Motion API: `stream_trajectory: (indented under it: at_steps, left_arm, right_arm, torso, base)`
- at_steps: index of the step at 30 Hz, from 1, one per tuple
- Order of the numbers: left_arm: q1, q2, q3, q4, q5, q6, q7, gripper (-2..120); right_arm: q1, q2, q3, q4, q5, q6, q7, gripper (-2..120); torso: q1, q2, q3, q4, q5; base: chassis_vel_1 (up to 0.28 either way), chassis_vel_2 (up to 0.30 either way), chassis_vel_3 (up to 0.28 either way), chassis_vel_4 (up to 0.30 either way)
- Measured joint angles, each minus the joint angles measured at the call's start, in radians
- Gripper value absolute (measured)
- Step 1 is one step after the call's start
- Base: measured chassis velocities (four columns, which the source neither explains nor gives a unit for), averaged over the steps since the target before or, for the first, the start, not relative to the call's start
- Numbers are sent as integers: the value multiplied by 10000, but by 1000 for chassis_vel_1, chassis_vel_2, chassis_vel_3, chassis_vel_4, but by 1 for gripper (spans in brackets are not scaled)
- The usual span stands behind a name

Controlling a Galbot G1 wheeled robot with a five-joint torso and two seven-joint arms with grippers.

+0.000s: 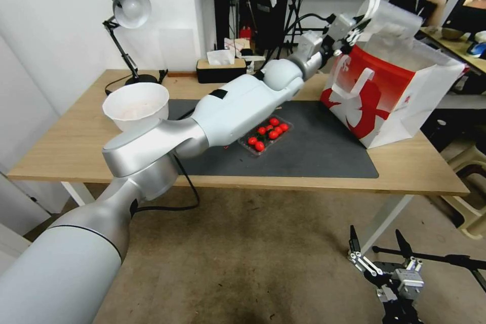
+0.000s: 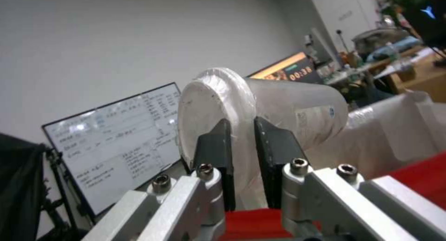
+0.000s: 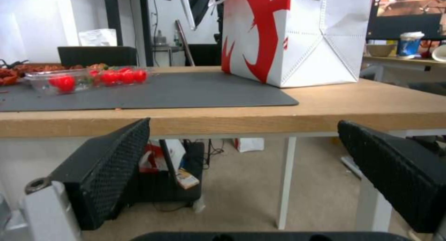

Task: Pick up the trash from the table and place it into the takeout bag.

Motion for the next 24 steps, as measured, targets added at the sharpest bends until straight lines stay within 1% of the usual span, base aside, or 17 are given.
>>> stream_trajectory:
  at_steps: [1,2,3,6,7,9,10,11,13,15,16,17,18,19,20,23,24]
  left_arm:
    - [-123,-154,76,398,260,-106,90,11]
    - [-206,-190,107,767,505,-215,221,11]
    - [-206,-190,107,767,505,-215,221,11]
    - [-391,-190,178,1601,1377,-534,633,11]
    - [-391,-190,178,1601,1377,-534,633,11]
    - [-478,-178,275,2161,2024,-886,1120,11]
    - [-504,-172,335,2325,2218,-1049,1397,11]
    - [-504,-172,335,2325,2218,-1049,1397,11]
    - [-521,-167,472,2412,2324,-1248,1774,11]
    - [-574,-161,533,2568,2677,-1528,2103,17]
    - [-574,-161,533,2568,2677,-1528,2103,17]
    - [-613,-155,533,2648,2932,-1641,2202,22]
    - [-653,-150,518,2710,3242,-1736,2217,29]
    - [-686,-149,513,2722,3463,-1767,2210,32]
    - [-686,-149,513,2722,3463,-1767,2210,32]
    - [-738,-145,539,2774,3929,-1877,2212,46]
    - [-738,-145,539,2774,3929,-1877,2212,46]
  right_arm:
    - [-27,2,35,-32,28,51,3,100]
    - [-48,2,64,-59,55,94,4,100]
    - [-48,2,64,-59,55,94,4,100]
    - [-89,-10,111,-101,121,171,5,100]
    - [-89,-10,111,-101,121,171,5,100]
    - [-89,-24,134,-103,152,179,5,100]
    - [-79,-31,139,-104,172,179,6,100]
    - [-79,-31,139,-104,172,179,6,100]
    - [-66,-43,143,-125,202,186,5,100]
    - [-60,-69,148,-148,224,198,1,100]
    - [-60,-69,148,-148,224,198,1,100]
    - [-44,-82,149,-153,233,198,-2,100]
    - [-30,-90,148,-158,242,198,-4,100]
    - [-20,-93,149,-163,247,198,-5,100]
    - [-20,-93,149,-163,247,198,-5,100]
    - [-10,-116,149,-207,273,201,-5,100]
    - [-10,-116,149,-207,273,201,-5,100]
  torso:
    - [-1,0,0,-9,0]
    - [-1,0,1,-3,2]
    - [-1,0,1,-3,2]
    - [-1,0,1,8,-3]
    - [-1,0,1,8,-3]
    - [-1,0,1,5,-2]
    - [-1,0,1,4,-3]
    - [-1,0,1,4,-3]
    - [-1,0,1,3,-3]
    - [-1,0,1,0,-3]
    - [-1,0,1,0,-3]
    - [0,0,1,3,-3]
    - [-1,-1,1,3,-3]
    - [-1,0,1,3,-3]
    - [-1,0,1,3,-3]
    - [0,-1,2,2,-3]
    - [0,-1,2,2,-3]
  base:
    - [0,0,0,0]
    - [0,0,0,0]
    - [0,0,0,0]
    - [0,0,0,0]
    - [0,0,0,0]
    - [0,0,0,0]
    - [0,0,0,0]
    - [0,0,0,0]
    - [0,0,0,0]
    - [0,0,0,0]
    - [0,0,0,0]
    - [0,0,0,0]
    - [0,0,0,0]
    - [0,0,0,0]
    - [0,0,0,0]
    - [0,0,0,0]
    - [0,0,0,0]
